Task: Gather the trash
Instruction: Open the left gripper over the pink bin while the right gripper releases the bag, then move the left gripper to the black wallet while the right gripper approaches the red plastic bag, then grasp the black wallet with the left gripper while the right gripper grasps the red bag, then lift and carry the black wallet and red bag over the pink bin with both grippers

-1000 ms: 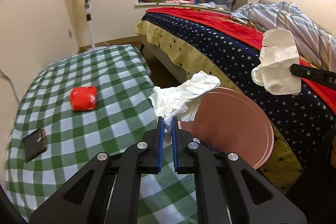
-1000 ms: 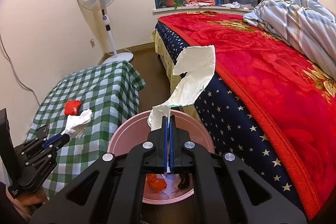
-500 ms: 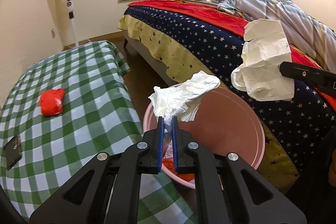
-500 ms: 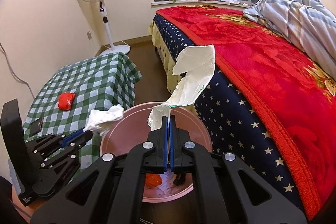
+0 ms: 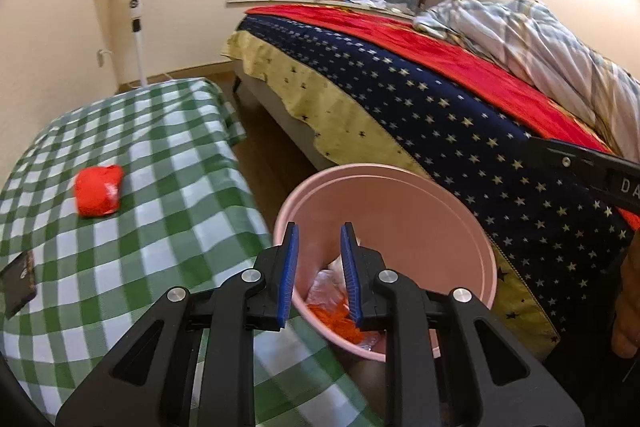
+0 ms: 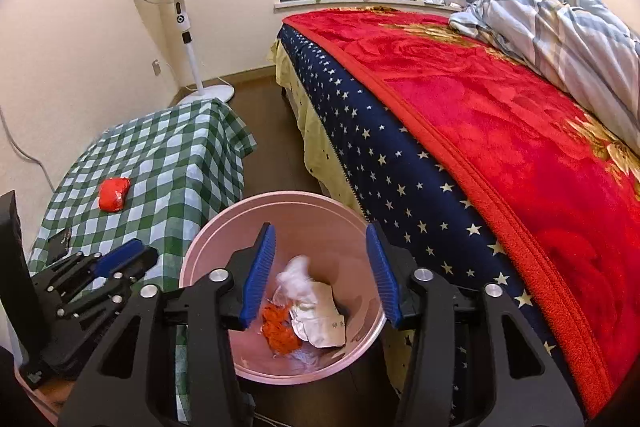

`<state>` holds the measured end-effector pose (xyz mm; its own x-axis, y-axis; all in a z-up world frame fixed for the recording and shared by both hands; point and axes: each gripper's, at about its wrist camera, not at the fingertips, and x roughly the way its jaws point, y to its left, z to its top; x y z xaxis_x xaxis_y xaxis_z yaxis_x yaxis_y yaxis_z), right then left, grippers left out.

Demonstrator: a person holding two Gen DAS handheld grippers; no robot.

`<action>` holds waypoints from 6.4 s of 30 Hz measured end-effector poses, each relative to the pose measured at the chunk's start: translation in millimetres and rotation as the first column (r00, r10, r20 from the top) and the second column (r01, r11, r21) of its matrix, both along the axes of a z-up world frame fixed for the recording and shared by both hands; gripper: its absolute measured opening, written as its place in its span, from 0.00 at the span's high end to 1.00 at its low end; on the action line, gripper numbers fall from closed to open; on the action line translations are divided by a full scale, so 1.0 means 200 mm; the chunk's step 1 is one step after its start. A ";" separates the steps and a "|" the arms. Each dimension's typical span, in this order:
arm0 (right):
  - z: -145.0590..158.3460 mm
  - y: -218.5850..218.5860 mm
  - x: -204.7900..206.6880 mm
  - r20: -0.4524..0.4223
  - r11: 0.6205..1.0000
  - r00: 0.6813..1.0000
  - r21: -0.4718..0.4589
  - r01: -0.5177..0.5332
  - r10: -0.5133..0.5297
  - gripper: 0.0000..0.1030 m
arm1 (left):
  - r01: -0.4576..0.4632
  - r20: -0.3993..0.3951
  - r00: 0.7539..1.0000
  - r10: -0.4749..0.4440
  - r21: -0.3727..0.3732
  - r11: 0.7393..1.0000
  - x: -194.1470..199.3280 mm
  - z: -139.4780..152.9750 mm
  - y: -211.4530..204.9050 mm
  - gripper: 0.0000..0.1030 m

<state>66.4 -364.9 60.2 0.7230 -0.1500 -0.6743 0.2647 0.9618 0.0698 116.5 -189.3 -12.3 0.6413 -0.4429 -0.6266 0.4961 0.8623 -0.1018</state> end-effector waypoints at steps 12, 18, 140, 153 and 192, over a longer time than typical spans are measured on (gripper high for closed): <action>0.04 0.14 0.01 0.067 0.998 0.996 0.000 -0.059 0.059 0.25 | -0.194 0.046 0.980 0.195 -0.029 0.981 0.02 0.09 0.35 0.79; 0.07 0.25 0.05 0.109 0.994 0.988 0.011 -0.112 0.110 0.19 | -0.303 0.060 0.951 0.304 -0.033 0.952 0.05 0.11 0.53 0.69; 0.10 0.73 0.25 0.034 0.882 0.886 0.086 -0.463 0.462 0.46 | -0.613 -0.103 0.787 0.608 -0.021 0.790 0.20 -0.01 1.28 0.94; 0.13 0.49 0.04 0.078 0.946 0.944 0.038 -0.323 0.320 0.46 | -0.521 -0.020 0.854 0.520 -0.040 0.853 0.07 0.15 1.07 0.94; 0.03 0.10 -0.03 0.087 0.998 0.996 0.049 -0.030 0.026 0.46 | -0.258 0.035 0.964 0.262 -0.101 0.961 0.03 0.23 0.40 0.94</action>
